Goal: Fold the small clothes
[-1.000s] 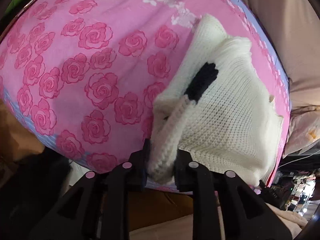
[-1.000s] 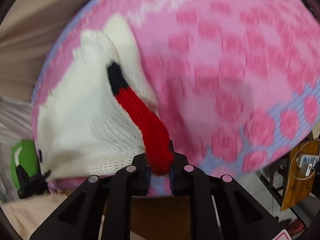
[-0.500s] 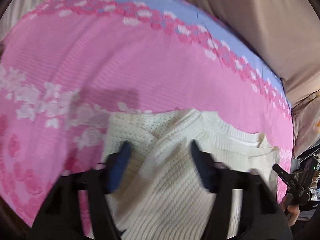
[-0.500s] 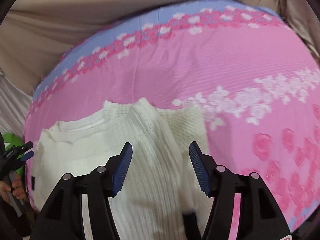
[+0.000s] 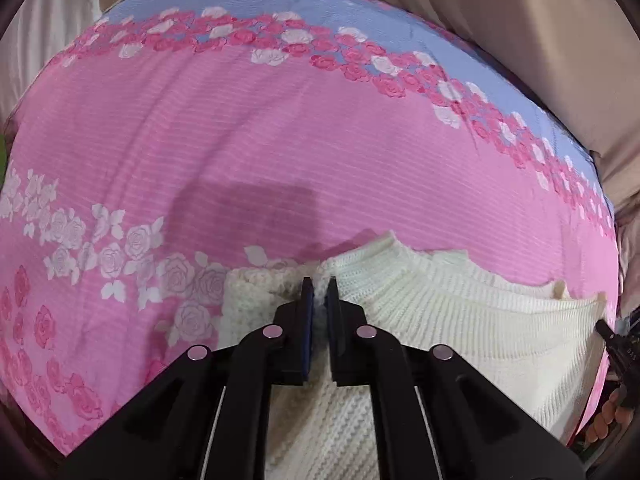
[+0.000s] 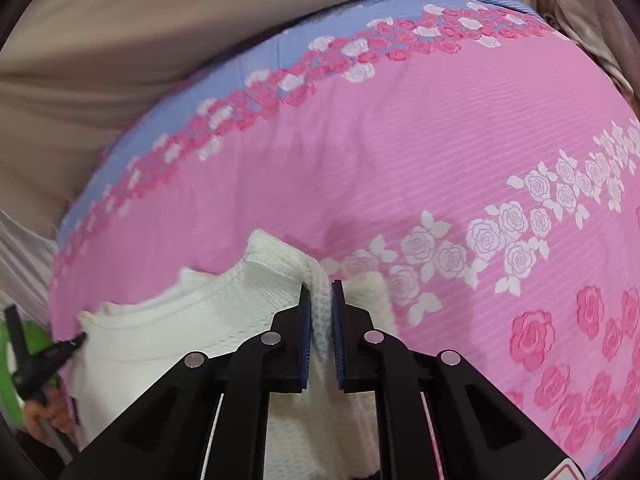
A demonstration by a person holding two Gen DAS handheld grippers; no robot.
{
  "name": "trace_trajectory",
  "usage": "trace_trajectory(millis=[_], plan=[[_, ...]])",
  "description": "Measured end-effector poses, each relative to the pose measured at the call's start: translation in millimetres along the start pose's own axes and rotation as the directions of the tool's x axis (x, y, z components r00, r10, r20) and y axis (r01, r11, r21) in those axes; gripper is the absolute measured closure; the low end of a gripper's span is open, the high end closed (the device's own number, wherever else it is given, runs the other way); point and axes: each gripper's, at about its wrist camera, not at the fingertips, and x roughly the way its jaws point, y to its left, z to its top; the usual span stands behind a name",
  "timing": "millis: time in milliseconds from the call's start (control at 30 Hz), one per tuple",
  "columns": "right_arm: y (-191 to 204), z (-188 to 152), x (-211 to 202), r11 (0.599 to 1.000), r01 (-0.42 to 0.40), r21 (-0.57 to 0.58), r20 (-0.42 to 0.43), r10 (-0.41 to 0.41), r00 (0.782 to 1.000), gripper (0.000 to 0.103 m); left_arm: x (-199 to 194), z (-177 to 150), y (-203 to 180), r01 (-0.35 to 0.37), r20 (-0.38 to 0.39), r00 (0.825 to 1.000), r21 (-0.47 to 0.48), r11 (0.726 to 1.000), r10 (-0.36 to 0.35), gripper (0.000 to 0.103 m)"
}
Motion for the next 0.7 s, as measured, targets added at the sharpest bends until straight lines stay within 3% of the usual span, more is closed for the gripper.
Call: trace_trajectory(millis=[67, 133, 200, 267, 333, 367, 400, 467, 567, 667, 700], plan=[[7.3, -10.6, -23.5, 1.000, 0.013, -0.018, 0.056, -0.012, 0.998, 0.085, -16.8, -7.9, 2.2, 0.009, 0.018, 1.000, -0.003, 1.000, -0.009, 0.094], [16.6, -33.5, -52.1, 0.997, 0.025, -0.072, 0.100, -0.018, 0.995, 0.075, -35.7, -21.1, 4.3, -0.010, 0.044, 0.999, 0.000, 1.000, 0.010, 0.093], [27.2, -53.8, -62.6, 0.993, 0.020, -0.117, 0.093, -0.009, 0.996, 0.073, -50.7, -39.4, 0.6, 0.010, 0.056, 0.998, -0.006, 1.000, -0.009, 0.090], [45.2, -78.8, -60.7, 0.985, -0.049, -0.163, 0.033, 0.055, 0.998, 0.073, -50.6, -54.8, -11.4, 0.060, 0.030, 0.998, -0.007, 0.998, -0.060, 0.090], [68.2, -98.7, -44.2, 0.967, -0.137, -0.212, -0.068, 0.125, 0.990, 0.084, -39.6, -73.4, -30.9, 0.085, -0.011, 0.996, 0.031, 0.996, -0.085, 0.090], [85.9, -111.2, -32.2, 0.948, -0.181, -0.262, -0.126, 0.153, 0.980, 0.095, -29.8, -80.8, -39.5, 0.072, -0.040, 0.997, 0.061, 0.996, -0.069, 0.089], [97.8, -119.3, -23.1, 0.932, -0.185, -0.311, -0.163, 0.140, 0.977, 0.101, -19.5, -85.5, -42.6, 0.052, -0.073, 0.996, 0.071, 0.996, -0.047, 0.089], [107.2, -127.5, -6.1, 0.914, -0.138, -0.381, -0.201, 0.063, 0.978, 0.101, -15.9, -86.4, -33.4, 0.062, -0.065, 0.996, 0.037, 0.997, -0.060, 0.088], [48.5, -120.0, -5.4, 0.970, -0.027, -0.243, -0.173, -0.016, 0.985, 0.103, -21.0, -85.2, -10.9, 0.061, -0.059, 0.996, -0.029, 0.998, -0.063, 0.089], [-13.9, -114.4, -23.9, 0.998, -0.038, -0.057, -0.158, 0.028, 0.987, 0.103, -16.4, -89.8, 0.9, 0.042, -0.055, 0.998, -0.042, 0.998, -0.045, 0.087], [-18.0, -114.1, -29.1, 0.997, 0.042, -0.063, -0.146, -0.051, 0.988, 0.103, -16.8, -90.8, 0.0, 0.039, -0.048, 0.998, -0.037, 0.999, -0.040, 0.087]])
